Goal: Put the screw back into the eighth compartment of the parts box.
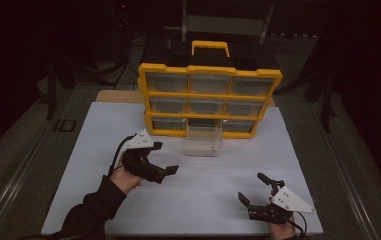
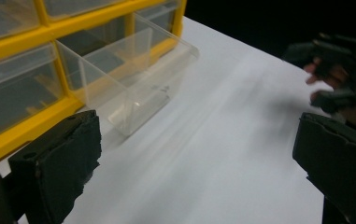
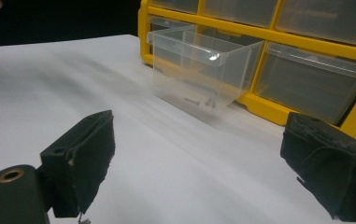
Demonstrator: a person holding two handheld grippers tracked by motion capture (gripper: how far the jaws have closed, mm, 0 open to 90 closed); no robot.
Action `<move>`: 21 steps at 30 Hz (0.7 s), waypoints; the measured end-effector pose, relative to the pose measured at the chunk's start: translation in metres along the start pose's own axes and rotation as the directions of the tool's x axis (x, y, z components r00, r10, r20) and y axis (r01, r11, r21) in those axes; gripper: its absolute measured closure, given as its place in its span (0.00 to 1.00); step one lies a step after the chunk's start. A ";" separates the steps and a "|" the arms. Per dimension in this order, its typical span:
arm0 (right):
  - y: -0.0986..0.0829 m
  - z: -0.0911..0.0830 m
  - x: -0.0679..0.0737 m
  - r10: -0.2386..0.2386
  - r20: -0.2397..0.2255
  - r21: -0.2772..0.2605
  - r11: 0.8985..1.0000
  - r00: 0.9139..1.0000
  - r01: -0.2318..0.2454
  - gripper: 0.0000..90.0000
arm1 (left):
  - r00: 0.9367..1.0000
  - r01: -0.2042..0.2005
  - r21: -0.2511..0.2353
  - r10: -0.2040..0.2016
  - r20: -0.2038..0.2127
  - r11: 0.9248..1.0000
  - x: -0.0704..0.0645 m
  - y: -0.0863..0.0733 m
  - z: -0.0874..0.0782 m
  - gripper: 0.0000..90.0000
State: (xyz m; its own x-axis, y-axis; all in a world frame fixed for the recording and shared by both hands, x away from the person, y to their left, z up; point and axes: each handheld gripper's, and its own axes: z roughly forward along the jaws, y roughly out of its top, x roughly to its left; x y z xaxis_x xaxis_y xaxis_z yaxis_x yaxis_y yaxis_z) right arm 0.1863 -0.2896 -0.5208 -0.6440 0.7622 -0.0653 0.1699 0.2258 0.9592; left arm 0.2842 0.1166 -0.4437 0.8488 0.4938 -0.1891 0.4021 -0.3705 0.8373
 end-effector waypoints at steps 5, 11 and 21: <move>0.000 0.000 0.000 -0.001 0.000 0.002 1.000 1.000 0.001 0.11 | 0.999 -0.032 -0.009 0.033 0.021 0.999 -0.006 -0.014 -0.009 0.01; 0.000 0.000 0.000 -0.002 0.002 0.003 1.000 1.000 0.002 0.11 | 0.996 -0.070 0.002 0.070 0.048 0.998 -0.012 -0.031 -0.020 0.01; 0.000 0.001 0.001 -0.002 0.001 0.005 1.000 1.000 0.002 0.11 | 0.996 -0.069 -0.045 0.072 0.057 0.997 -0.013 -0.069 -0.033 0.01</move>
State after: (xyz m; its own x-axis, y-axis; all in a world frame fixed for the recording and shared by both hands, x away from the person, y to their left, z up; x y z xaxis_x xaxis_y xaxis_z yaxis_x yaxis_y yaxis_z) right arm 0.1863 -0.2888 -0.5212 -0.6435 0.7625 -0.0678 0.1723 0.2305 0.9577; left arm 0.2343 0.1620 -0.4819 0.8938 0.4199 -0.1575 0.3265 -0.3683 0.8705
